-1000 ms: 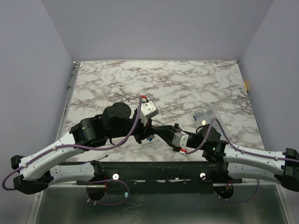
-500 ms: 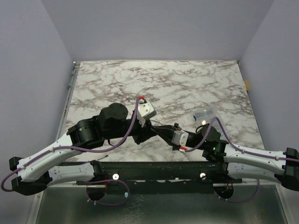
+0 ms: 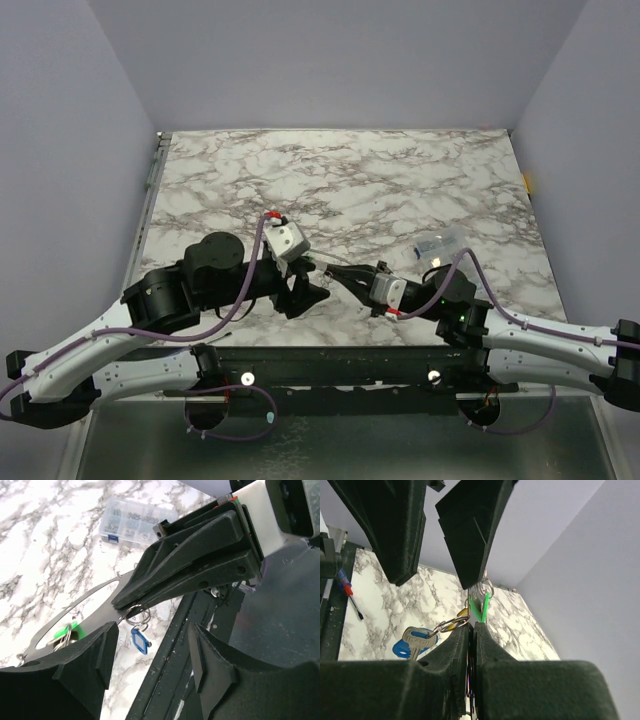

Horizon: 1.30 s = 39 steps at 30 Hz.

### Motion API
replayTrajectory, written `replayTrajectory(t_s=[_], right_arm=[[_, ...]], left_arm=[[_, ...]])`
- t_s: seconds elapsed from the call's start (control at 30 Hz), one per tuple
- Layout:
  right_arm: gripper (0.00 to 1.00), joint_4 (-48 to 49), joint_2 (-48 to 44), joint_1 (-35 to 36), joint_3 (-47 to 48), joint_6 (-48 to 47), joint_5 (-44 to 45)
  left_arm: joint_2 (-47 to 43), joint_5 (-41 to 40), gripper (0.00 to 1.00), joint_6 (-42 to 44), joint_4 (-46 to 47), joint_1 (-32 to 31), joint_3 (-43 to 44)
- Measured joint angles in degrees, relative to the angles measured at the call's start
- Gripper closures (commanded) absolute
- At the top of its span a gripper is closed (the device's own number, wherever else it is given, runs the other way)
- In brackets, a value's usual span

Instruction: Put the keys on the keyring

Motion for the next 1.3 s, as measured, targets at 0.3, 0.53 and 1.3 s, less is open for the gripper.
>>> replayTrajectory(t_s=[0.3, 0.53, 1.3], right_arm=[[0.99, -2.27, -2.40, 0.00, 0.13, 3.43, 4.59], [0.99, -7.39, -3.19, 0.00, 2.95, 6.51, 7.37], [0.99, -25.38, -2.82, 0.00, 11.98, 17.77, 17.97]], left_arm=[[-8.20, -3.10, 0.35, -0.15, 8.96, 0.00, -9.92], [-11.04, -3.06, 0.43, -1.11, 18.16, 0.00, -18.91], [-17.18, -2.64, 0.58, 13.38, 34.75, 0.00, -29.49]])
